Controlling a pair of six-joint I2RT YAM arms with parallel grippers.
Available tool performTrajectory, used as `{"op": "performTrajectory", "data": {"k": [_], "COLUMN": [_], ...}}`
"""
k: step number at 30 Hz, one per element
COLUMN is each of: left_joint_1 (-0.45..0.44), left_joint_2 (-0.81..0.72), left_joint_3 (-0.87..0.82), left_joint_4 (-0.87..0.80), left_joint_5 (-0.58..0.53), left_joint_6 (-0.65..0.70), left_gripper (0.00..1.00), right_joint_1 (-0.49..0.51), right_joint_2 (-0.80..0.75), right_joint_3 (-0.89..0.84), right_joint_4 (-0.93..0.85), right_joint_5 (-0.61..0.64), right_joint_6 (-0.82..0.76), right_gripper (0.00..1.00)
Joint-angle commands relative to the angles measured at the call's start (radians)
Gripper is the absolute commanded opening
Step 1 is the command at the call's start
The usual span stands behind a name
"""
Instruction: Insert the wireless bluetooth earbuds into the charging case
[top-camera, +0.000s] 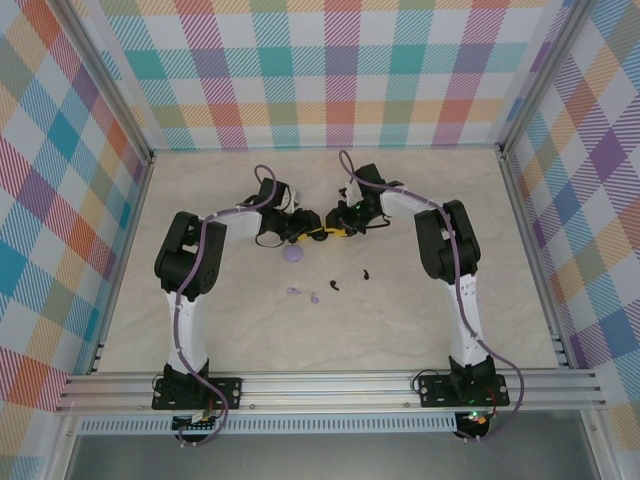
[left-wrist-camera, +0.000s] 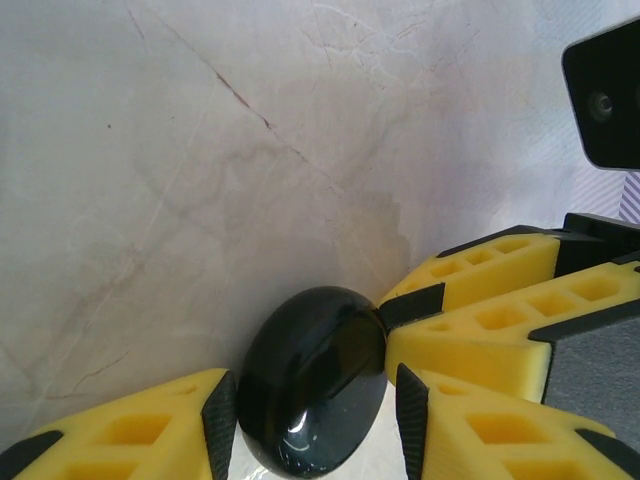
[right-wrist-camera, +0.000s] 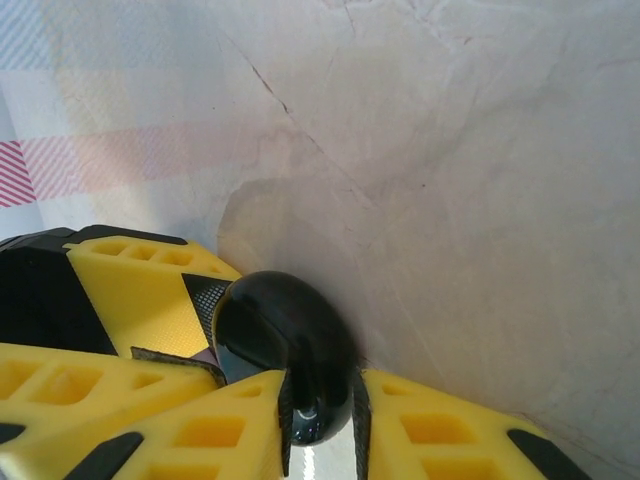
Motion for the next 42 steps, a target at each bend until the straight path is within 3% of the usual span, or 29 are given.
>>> {"op": "performTrajectory", "data": {"k": [1,26,42], "left_joint_1": [-0.013,-0.019,-0.019], "left_joint_2": [0.025,0.022,-0.019], "left_joint_3": [0.019,-0.01,-0.021], "left_joint_4": [-0.019,0.119,0.079], "left_joint_5": [0.023,0.066,0.008], "left_joint_6": [-0.012,-0.144,-0.107], "left_gripper": [0.48,0.37,0.2], "right_joint_1": [0.005,0.003,-0.02], "right_joint_2": [0.028,0.025,-0.077], "right_joint_3": [0.021,-0.026,-0.131], "right_joint_4": [0.0,0.048,0.105], "right_joint_5": [-0.031,-0.046,-0.015], "right_joint_6": [0.014,0.065,0.067], "right_gripper": [0.25,0.23,0.28]}}
